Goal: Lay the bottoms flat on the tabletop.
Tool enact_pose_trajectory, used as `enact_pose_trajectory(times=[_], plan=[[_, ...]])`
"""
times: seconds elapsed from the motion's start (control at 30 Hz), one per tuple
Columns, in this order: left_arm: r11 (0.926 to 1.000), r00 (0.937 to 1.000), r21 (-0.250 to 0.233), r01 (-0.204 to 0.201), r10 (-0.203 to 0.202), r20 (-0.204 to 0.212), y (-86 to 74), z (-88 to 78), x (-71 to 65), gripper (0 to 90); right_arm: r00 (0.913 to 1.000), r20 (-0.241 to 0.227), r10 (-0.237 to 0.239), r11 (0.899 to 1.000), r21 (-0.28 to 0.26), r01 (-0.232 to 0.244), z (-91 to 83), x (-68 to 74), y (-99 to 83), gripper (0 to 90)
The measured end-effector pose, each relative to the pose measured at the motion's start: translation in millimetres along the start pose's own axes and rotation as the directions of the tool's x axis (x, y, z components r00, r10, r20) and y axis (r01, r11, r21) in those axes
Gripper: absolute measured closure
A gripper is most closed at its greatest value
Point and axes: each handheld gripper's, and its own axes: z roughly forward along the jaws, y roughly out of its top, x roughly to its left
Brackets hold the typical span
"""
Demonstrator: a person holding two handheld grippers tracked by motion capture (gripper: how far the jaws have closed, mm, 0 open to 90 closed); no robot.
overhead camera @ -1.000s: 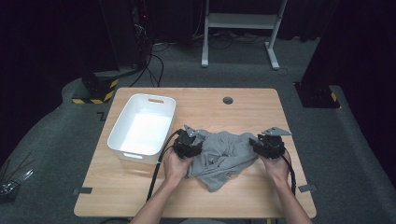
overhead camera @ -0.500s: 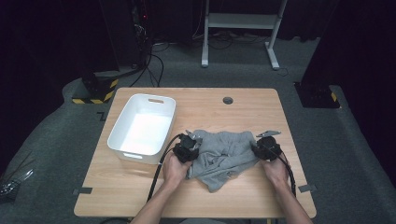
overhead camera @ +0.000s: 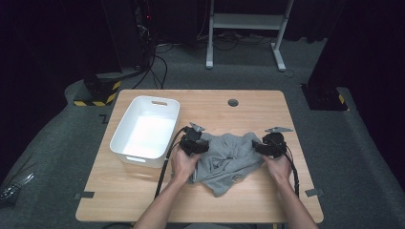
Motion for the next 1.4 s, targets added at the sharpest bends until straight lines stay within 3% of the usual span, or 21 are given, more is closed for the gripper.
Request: enact_pose_trajectory(times=[0.1,0.2,0.27,0.33,0.4,0.53,0.63,0.7,0.77,0.8,0.87,0.9,0.97,1.03,1.13,1.2,1.27,1.4], plan=[[0.9996,0.9999,0.029,0.007,-0.006,-0.013,0.7,7.3,0.3,47.8,0.9997,0.004,-0.023,0.998,0.057,0.022,6.1,1.7,0.2,51.1],[0.9988,0.9996,0.048,-0.003,0.005,-0.028,-0.1,8.9,2.0,53.7,0.9987,0.004,-0.051,0.993,0.103,0.05,10.7,3.6,-2.1,65.1],[0.9967,0.9992,0.082,-0.003,0.006,-0.04,-2.6,10.4,4.2,57.7,0.9974,0.001,-0.072,0.992,0.108,0.072,11.2,5.3,-2.5,75.9],[0.9954,0.9994,0.095,0.008,-0.004,-0.034,-4.7,9.6,6.6,60.9,0.9962,0.0,-0.087,0.991,0.107,0.087,11.3,6.3,-2.0,80.2],[0.9946,0.9991,0.103,-0.013,0.017,-0.04,-6.2,8.7,6.7,67.1,0.9955,0.007,-0.095,0.991,0.094,0.094,9.6,6.7,-0.8,82.4],[0.9973,0.9965,0.053,-0.052,0.055,-0.063,-6.1,1.9,6.1,87.3,0.9942,0.037,-0.101,0.995,0.022,0.1,-0.8,8.0,7.2,83.5],[0.9962,0.9919,-0.03,-0.082,0.078,-0.1,-3.3,-8.8,2.8,88.3,0.9924,0.06,-0.107,0.993,-0.033,0.11,-9.1,8.7,16.4,83.5],[0.9921,0.9912,-0.102,-0.073,0.061,-0.118,1.1,-18.1,3.1,88.4,0.9912,0.074,-0.11,0.991,-0.066,0.115,-13.6,9.4,23.2,83.5],[0.9844,0.9862,-0.161,-0.071,0.045,-0.159,5.3,-24.5,3.2,88.4,0.9906,0.086,-0.106,0.989,-0.091,0.114,-16.4,9.8,28.8,83.5],[0.9834,0.9811,-0.163,-0.08,0.049,-0.187,7.5,-24.5,3.6,88.1,0.9902,0.093,-0.104,0.989,-0.092,0.113,-15.8,9.3,31.1,83.3],[0.9882,0.9716,-0.127,-0.086,0.055,-0.23,9.9,-17.9,4.3,86.3,0.9898,0.109,-0.091,0.992,-0.076,0.1,-9.9,6.7,33.6,82.7],[0.9913,0.9697,-0.101,-0.085,0.058,-0.237,10.1,-13.3,4.0,82.5,0.99,0.113,-0.085,0.995,-0.049,0.091,-4.0,4.7,34.0,81.9],[0.9925,0.971,-0.075,-0.097,0.077,-0.226,7.9,-7.0,1.7,74.7,0.9911,0.113,-0.071,0.997,0.008,0.07,10.1,1.5,31.7,78.6],[0.9936,0.9769,-0.072,-0.087,0.071,-0.202,5.6,-6.6,-0.2,62.3,0.9949,0.089,-0.049,0.998,0.052,0.044,21.0,-0.8,28.7,72.2],[0.994,0.9895,-0.093,-0.059,0.046,-0.137,4.2,-15.2,0.1,50.3,0.9966,0.08,-0.021,0.998,0.059,0.016,20.4,0.7,27.4,60.1],[0.9911,0.9916,-0.11,-0.075,0.062,-0.113,2.0,-25.2,-2.5,46.8,0.9962,0.085,-0.019,1.0,0.026,0.017,12.1,2.6,26.6,54.7],[0.9892,0.9958,-0.124,-0.079,0.072,-0.055,-3.7,-35.2,-5.7,43.9,0.9964,0.081,-0.024,1.0,-0.01,0.025,0.1,4.8,24.8,50.7],[0.9849,0.9916,-0.12,-0.124,0.128,0.021,-23.9,-46.1,-16.2,40.4,0.9984,0.031,-0.048,0.996,-0.071,0.05,-22.7,17.1,14.3,49.4]])
